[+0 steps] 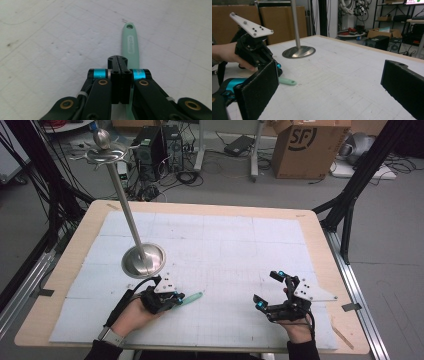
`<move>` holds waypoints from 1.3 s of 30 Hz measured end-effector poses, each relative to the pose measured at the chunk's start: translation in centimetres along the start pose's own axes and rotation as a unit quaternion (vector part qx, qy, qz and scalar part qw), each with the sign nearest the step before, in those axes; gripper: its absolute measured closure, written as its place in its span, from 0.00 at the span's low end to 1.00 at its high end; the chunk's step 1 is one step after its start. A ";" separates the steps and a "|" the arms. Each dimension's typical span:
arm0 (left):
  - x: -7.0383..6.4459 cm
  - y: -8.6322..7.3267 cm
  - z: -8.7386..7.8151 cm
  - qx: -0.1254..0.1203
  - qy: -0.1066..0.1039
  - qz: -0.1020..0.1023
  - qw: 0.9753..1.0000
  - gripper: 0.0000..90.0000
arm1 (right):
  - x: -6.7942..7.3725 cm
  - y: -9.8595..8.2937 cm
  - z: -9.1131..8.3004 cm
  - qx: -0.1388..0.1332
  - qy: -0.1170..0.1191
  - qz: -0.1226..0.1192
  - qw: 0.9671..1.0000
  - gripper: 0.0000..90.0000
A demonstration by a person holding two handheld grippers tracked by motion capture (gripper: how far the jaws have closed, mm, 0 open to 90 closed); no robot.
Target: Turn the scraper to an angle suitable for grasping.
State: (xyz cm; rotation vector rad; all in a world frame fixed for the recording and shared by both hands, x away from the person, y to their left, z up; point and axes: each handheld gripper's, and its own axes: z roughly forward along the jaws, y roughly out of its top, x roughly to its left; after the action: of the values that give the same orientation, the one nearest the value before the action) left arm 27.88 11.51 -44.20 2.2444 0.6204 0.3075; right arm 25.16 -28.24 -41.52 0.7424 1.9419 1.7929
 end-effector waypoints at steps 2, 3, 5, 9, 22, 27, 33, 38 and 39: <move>-0.3 0.0 0.0 -0.002 -0.013 0.006 1.000 1.00 | 0.0 0.0 0.0 -0.001 0.000 -0.001 1.000 0.00; -0.4 0.0 0.0 0.000 -0.018 0.011 1.000 1.00 | 0.0 0.0 0.0 -0.001 0.000 -0.001 1.000 0.00; -0.6 -0.1 0.0 -0.004 -0.026 0.014 1.000 1.00 | 0.0 0.0 -0.1 0.000 0.000 0.000 1.000 0.00; -0.5 -0.2 0.0 -0.005 -0.028 0.013 1.000 1.00 | 0.0 0.0 -0.1 0.000 0.000 -0.001 1.000 0.00; 0.8 -0.9 -4.2 -0.107 -0.022 -0.018 0.994 0.32 | 0.0 0.0 -0.3 -0.001 -0.002 0.001 1.000 0.00; 0.7 -2.6 -6.2 -0.101 -0.016 0.034 0.994 0.24 | 0.0 0.0 -0.1 0.001 -0.001 -0.002 1.000 0.00; 1.2 -3.5 -8.3 -0.098 -0.036 0.014 0.994 0.12 | 0.0 -0.1 0.1 0.004 -0.001 -0.002 1.000 0.00; 1.7 -3.6 -9.6 -0.091 -0.037 -0.003 0.995 0.07 | 0.0 -0.1 0.1 0.004 -0.001 -0.003 1.000 0.00; 1.7 -3.6 -9.6 -0.091 -0.037 -0.003 0.995 0.07 | 0.0 -0.1 0.1 0.004 -0.001 -0.003 1.000 0.00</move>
State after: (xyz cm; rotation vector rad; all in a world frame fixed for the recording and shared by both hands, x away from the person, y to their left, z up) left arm 24.21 20.49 -40.37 2.0684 0.5367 0.2653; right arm 25.20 -28.15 -41.61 0.7415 1.9494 1.7804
